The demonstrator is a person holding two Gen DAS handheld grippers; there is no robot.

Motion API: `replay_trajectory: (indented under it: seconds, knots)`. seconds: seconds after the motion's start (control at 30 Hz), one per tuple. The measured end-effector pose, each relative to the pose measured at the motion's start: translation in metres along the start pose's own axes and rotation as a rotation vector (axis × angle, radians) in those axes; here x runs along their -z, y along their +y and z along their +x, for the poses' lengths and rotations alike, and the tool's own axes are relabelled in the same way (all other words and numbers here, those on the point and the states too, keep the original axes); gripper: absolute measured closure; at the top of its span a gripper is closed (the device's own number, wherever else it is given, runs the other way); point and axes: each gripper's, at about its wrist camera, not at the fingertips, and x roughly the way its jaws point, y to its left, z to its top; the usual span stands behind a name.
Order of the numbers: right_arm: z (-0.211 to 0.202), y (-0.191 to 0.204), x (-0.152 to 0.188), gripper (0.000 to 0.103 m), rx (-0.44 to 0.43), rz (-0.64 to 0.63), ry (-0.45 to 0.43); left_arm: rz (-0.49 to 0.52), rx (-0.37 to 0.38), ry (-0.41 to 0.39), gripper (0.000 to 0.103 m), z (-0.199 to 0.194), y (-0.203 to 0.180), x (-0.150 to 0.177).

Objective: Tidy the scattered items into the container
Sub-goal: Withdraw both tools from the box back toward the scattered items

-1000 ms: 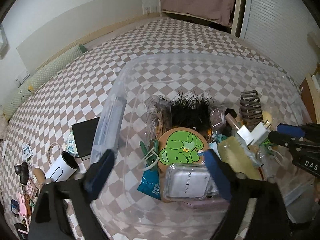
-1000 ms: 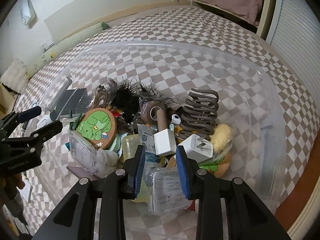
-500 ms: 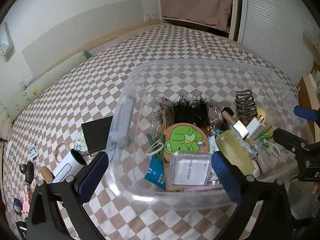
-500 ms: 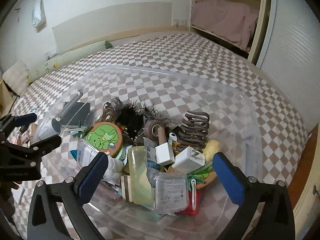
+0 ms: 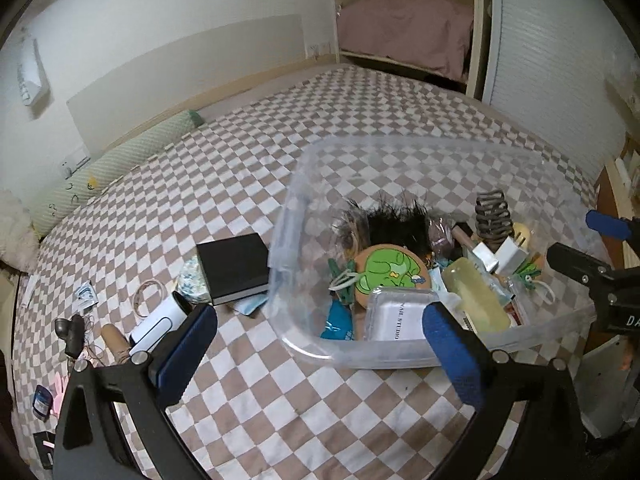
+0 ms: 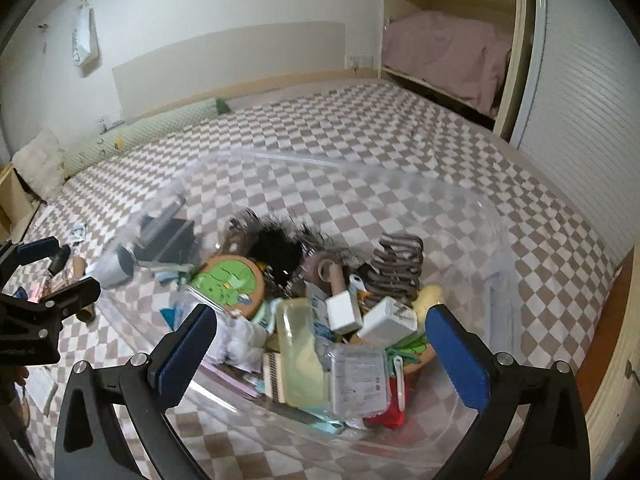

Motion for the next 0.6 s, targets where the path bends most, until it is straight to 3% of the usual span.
replay_trajectory:
  seconds: [0.27, 0.6]
  knots:
    - [-0.013, 0.031, -0.009, 0.0, -0.045, -0.003, -0.054, -0.042, -0.086, -0.126, 0.0, -0.04, 0.032, 0.009]
    - [-0.025, 0.105, -0.023, 0.0, -0.155, -0.078, -0.136, -0.186, -0.195, -0.15, 0.0, -0.076, 0.112, 0.046]
